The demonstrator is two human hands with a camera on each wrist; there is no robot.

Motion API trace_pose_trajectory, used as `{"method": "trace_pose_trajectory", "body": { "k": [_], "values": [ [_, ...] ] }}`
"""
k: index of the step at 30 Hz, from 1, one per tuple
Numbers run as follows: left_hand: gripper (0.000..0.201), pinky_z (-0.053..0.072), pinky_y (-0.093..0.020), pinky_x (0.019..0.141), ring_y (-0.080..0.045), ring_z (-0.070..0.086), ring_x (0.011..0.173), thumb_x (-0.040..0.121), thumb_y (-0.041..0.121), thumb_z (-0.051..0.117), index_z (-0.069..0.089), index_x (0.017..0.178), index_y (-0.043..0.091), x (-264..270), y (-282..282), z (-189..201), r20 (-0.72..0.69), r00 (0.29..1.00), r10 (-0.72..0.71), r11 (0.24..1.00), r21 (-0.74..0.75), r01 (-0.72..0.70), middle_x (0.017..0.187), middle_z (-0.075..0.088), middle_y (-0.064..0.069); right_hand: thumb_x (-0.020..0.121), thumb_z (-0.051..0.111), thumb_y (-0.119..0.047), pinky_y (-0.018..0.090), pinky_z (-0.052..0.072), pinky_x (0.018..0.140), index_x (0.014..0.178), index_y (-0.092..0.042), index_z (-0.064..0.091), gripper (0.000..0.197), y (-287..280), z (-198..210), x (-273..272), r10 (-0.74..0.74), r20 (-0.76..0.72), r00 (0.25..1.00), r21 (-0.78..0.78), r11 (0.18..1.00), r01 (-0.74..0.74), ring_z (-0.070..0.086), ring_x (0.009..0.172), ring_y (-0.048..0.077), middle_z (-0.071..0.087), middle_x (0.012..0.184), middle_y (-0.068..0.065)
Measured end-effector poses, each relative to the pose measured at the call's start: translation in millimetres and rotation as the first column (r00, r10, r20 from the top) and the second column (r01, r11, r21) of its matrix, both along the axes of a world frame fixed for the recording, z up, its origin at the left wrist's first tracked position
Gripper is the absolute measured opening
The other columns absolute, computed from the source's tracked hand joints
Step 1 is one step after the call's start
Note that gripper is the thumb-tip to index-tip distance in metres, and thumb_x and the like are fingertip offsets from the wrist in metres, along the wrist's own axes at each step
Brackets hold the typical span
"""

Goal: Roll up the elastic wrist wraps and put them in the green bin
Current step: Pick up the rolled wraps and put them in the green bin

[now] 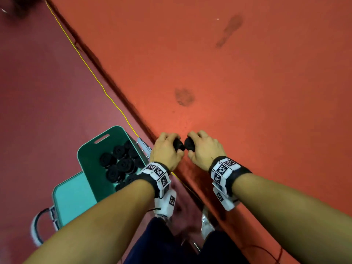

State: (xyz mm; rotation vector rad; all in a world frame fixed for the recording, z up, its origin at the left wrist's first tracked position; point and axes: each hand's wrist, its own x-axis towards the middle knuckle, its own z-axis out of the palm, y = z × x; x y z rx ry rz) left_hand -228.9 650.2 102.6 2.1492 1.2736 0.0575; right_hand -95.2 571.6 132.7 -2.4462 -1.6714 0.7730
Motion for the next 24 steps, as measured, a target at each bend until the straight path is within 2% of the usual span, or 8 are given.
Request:
{"method": "trace_pose_trajectory", "body": {
  "k": [4, 9, 12, 16, 18, 20, 22, 24],
  "values": [
    [0.047, 0.045, -0.035, 0.091, -0.029, 0.059, 0.109, 0.076, 0.025, 0.073, 0.063, 0.122, 0.023, -62, 52, 11, 0.033, 0.995, 0.098, 0.995, 0.008, -0.098, 0.118, 0.057, -0.005, 0.089, 0.060, -0.041, 0.040, 0.041, 0.067, 0.127, -0.022, 0.048, 0.044, 56, 17, -54, 0.061, 0.004, 0.998, 0.039, 0.997, -0.061, 0.063, 0.093, 0.041, 0.052, 0.113, 0.008],
    [0.044, 0.048, -0.036, 0.093, -0.029, 0.061, 0.108, 0.072, 0.026, 0.076, 0.066, 0.115, 0.027, -143, 91, -5, -0.078, 0.979, 0.188, 0.974, -0.118, -0.196, 0.114, 0.062, -0.001, 0.089, 0.059, -0.045, 0.041, 0.048, 0.074, 0.132, -0.024, 0.046, 0.050, 104, 10, -126, 0.239, -0.005, 0.971, -0.007, 0.971, -0.239, 0.063, 0.099, 0.037, 0.053, 0.118, 0.005],
    [0.041, 0.050, -0.035, 0.092, -0.028, 0.062, 0.106, 0.069, 0.028, 0.078, 0.067, 0.109, 0.029, -178, 100, -29, -0.169, 0.978, 0.124, 0.958, -0.237, -0.162, 0.111, 0.062, -0.003, 0.091, 0.058, -0.045, 0.042, 0.049, 0.077, 0.134, -0.024, 0.043, 0.051, 121, -7, -159, 0.313, -0.014, 0.950, -0.100, 0.945, -0.313, 0.062, 0.104, 0.037, 0.053, 0.123, 0.006],
    [0.035, 0.052, -0.034, 0.083, -0.024, 0.062, 0.096, 0.065, 0.026, 0.078, 0.062, 0.096, 0.030, -202, 98, -61, -0.259, 0.966, -0.012, 0.918, -0.386, -0.092, 0.102, 0.061, 0.001, 0.093, 0.059, -0.037, 0.041, 0.047, 0.079, 0.134, -0.019, 0.041, 0.049, 125, -34, -190, 0.389, -0.063, 0.919, -0.273, 0.879, -0.390, 0.062, 0.108, 0.040, 0.053, 0.127, 0.010],
    [0.037, 0.052, -0.033, 0.081, -0.022, 0.062, 0.094, 0.067, 0.022, 0.080, 0.063, 0.099, 0.027, -208, 92, -77, -0.281, 0.955, -0.090, 0.887, -0.458, -0.052, 0.104, 0.062, 0.000, 0.092, 0.061, -0.028, 0.042, 0.046, 0.077, 0.134, -0.016, 0.041, 0.048, 124, -52, -201, 0.427, -0.093, 0.900, -0.352, 0.831, -0.431, 0.062, 0.108, 0.040, 0.053, 0.128, 0.013],
    [0.036, 0.053, -0.032, 0.082, -0.025, 0.066, 0.100, 0.072, 0.019, 0.077, 0.063, 0.104, 0.027, -210, 85, -95, -0.285, 0.944, -0.166, 0.868, -0.497, 0.002, 0.110, 0.065, -0.002, 0.092, 0.061, -0.020, 0.045, 0.048, 0.081, 0.137, -0.012, 0.040, 0.050, 124, -68, -209, 0.430, -0.112, 0.896, -0.429, 0.792, -0.434, 0.062, 0.111, 0.041, 0.052, 0.131, 0.016],
    [0.037, 0.054, -0.035, 0.087, -0.028, 0.065, 0.108, 0.079, 0.018, 0.072, 0.061, 0.114, 0.023, -210, 78, -114, -0.293, 0.928, -0.230, 0.859, -0.509, 0.052, 0.118, 0.064, -0.006, 0.097, 0.054, -0.015, 0.047, 0.049, 0.088, 0.143, -0.009, 0.037, 0.049, 123, -84, -216, 0.417, -0.140, 0.898, -0.492, 0.758, -0.429, 0.060, 0.115, 0.043, 0.049, 0.135, 0.019],
    [0.041, 0.054, -0.038, 0.091, -0.030, 0.064, 0.111, 0.083, 0.018, 0.070, 0.057, 0.123, 0.018, -208, 72, -128, -0.316, 0.909, -0.273, 0.854, -0.514, 0.078, 0.122, 0.061, -0.008, 0.102, 0.044, -0.014, 0.048, 0.049, 0.088, 0.145, -0.009, 0.038, 0.044, 120, -98, -221, 0.405, -0.142, 0.903, -0.511, 0.751, -0.417, 0.060, 0.114, 0.045, 0.049, 0.135, 0.021]
  ]
}}
